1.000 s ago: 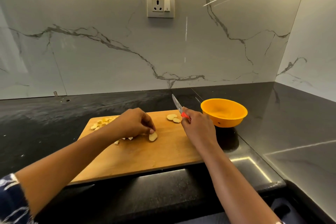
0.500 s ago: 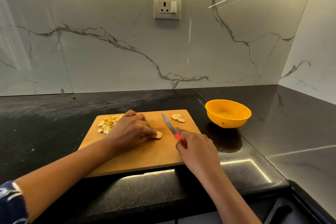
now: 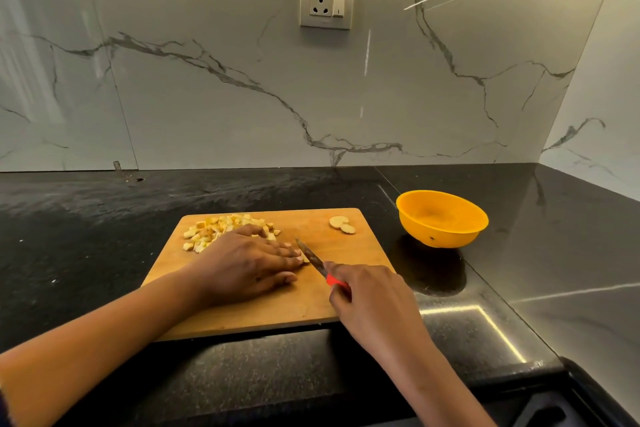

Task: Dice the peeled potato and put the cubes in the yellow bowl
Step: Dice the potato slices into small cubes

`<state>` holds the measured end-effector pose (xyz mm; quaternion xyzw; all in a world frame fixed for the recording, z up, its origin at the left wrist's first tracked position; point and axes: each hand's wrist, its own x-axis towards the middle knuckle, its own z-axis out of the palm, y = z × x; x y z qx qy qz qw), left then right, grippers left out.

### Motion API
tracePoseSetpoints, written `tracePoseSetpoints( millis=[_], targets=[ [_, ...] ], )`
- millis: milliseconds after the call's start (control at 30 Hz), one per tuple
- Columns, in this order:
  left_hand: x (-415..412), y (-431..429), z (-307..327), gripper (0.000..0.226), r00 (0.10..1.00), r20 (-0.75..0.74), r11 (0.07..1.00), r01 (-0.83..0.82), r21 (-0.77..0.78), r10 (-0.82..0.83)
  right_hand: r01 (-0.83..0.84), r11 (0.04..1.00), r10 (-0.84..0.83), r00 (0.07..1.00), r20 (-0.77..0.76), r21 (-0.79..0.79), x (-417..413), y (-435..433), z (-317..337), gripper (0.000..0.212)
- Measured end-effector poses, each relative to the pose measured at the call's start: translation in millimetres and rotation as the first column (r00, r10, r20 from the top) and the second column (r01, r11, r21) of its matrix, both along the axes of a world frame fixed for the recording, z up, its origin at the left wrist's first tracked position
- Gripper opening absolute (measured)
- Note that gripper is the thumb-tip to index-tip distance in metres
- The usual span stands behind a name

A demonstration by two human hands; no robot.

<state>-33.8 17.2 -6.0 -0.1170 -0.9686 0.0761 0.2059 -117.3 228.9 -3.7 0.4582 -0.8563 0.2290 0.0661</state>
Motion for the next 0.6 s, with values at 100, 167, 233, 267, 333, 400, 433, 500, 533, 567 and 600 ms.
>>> tracePoseSetpoints(
  millis=[100,167,233,267,333,400,433,500,533,567,600],
  targets=[
    [-1.3,-1.6,-1.2,0.05,1.0,-0.002,1.0,0.014,-0.009,-0.014,-0.01,1.0,0.01,1.0,-0.024,0.018,-1.0,-0.2,1.2,0.045],
    [-1.9,-3.0,-1.8,0.049,1.0,-0.01,1.0,0.026,-0.017,-0.026,-0.031,0.999,0.032,0.998,-0.045,0.027,-0.6,0.7,1.8,0.046],
    [-2.9,-4.2,-3.0,0.048,0.999,-0.024,0.999,0.035,-0.032,-0.036,-0.053,0.997,0.056,0.996,-0.073,0.052,-1.1,-0.1,2.5,0.047],
    [-3.5,-4.3,-3.6,0.048,0.999,-0.025,0.999,0.039,-0.036,-0.04,-0.06,0.996,0.066,0.994,-0.087,0.069,-1.3,-1.1,3.1,0.047],
    [-4.8,-5.1,-4.5,0.048,0.998,-0.028,0.998,0.047,-0.038,-0.048,-0.071,0.993,0.081,0.991,-0.103,0.096,-2.3,-4.1,3.8,0.048],
    [-5.7,-6.1,-5.3,0.047,0.998,-0.029,0.998,0.055,-0.033,-0.056,-0.079,0.993,0.086,0.992,-0.089,0.083,-2.9,-4.2,2.6,0.047],
    [-5.6,-6.4,-5.8,0.047,0.998,-0.032,0.998,0.058,-0.031,-0.059,-0.08,0.995,0.085,0.994,-0.073,0.065,-2.5,-3.0,1.4,0.047],
    [-6.2,-7.3,-6.6,0.047,0.997,-0.039,0.998,0.063,-0.026,-0.064,-0.077,0.997,0.079,0.996,-0.049,0.031,-1.8,-0.1,-0.8,0.047],
    [-6.4,-7.5,-7.0,0.046,0.997,-0.039,0.998,0.064,-0.022,-0.065,-0.075,0.997,0.076,0.996,-0.045,0.025,-1.9,0.7,-1.7,0.047],
    [-6.7,-7.7,-7.0,0.046,0.997,-0.039,0.998,0.066,-0.018,-0.066,-0.072,0.997,0.073,0.996,-0.045,0.025,-2.2,1.3,-1.7,0.047],
    [-7.0,-7.8,-7.0,0.046,0.997,-0.039,0.998,0.067,-0.015,-0.067,-0.068,0.997,0.07,0.996,-0.051,0.031,-2.5,1.5,-1.5,0.047]
  ],
)
